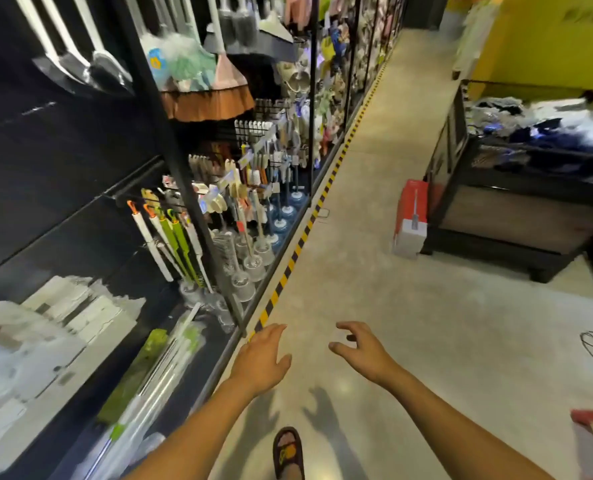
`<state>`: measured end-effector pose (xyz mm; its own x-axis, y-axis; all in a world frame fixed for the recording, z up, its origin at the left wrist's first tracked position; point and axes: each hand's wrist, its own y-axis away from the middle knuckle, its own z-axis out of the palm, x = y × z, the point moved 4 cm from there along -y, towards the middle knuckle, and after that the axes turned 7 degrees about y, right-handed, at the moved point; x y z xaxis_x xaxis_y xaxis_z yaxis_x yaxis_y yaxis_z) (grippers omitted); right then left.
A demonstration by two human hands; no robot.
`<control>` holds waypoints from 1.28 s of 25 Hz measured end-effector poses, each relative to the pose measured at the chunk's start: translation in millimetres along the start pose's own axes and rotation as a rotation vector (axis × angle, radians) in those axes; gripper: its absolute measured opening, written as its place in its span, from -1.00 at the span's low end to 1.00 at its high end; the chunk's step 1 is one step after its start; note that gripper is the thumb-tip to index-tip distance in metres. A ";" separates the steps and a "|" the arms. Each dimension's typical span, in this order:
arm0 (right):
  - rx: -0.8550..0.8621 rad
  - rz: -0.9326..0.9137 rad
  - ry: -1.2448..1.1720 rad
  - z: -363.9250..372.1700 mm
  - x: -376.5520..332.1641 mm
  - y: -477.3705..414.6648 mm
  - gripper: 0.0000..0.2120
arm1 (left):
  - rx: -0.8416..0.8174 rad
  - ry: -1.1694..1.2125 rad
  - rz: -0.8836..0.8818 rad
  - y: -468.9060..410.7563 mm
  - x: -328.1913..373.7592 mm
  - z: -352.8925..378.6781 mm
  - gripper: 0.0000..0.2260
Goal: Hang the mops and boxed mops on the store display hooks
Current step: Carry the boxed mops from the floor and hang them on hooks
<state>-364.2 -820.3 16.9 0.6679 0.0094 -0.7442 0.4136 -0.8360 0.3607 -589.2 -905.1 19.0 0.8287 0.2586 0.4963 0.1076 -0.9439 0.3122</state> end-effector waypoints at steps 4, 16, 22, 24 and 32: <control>0.101 0.120 -0.048 -67.1 49.9 -29.5 -0.48 | -0.105 -0.011 0.117 -99.5 52.9 22.1 -0.37; 0.436 0.389 -0.125 -277.4 149.0 -163.9 -0.51 | -0.237 -0.131 0.385 -384.4 209.9 25.3 -0.40; 0.449 0.399 -0.130 -369.0 194.7 -278.2 -0.50 | -0.257 -0.142 0.429 -530.2 281.6 27.2 -0.40; 0.436 0.389 -0.137 -410.8 207.5 -326.6 -0.51 | -0.263 -0.127 0.395 -583.4 307.3 25.3 -0.39; 0.323 0.384 -0.070 -537.2 221.8 -493.2 -0.49 | -0.167 0.013 0.339 -739.3 388.5 -5.4 -0.42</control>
<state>-87.7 -111.1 -24.0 0.6863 -0.3597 -0.6322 -0.0739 -0.8991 0.4314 -349.7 -105.7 -14.7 0.7949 -0.0592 0.6039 -0.2638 -0.9300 0.2561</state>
